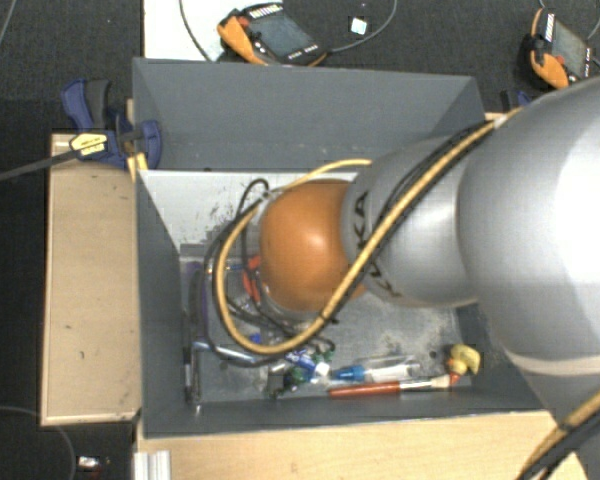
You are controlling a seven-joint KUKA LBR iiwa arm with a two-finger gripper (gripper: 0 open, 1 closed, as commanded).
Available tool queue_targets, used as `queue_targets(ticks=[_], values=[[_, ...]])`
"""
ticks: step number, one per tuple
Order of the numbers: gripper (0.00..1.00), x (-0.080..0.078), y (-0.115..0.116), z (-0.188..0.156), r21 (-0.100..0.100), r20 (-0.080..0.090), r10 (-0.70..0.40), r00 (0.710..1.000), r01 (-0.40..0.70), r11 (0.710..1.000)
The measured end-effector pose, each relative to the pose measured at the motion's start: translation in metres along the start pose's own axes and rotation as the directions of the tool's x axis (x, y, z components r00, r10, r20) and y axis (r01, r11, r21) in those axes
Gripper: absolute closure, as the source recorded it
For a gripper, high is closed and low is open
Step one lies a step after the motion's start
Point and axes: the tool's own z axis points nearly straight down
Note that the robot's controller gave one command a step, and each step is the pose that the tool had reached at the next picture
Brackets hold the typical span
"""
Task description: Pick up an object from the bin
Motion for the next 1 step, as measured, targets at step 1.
queue_targets(ticks=[1], values=[[0.00, -0.0654, -0.0794, 0.0282, 0.007, 0.020, 0.251, 0.968, -0.251, 0.968]])
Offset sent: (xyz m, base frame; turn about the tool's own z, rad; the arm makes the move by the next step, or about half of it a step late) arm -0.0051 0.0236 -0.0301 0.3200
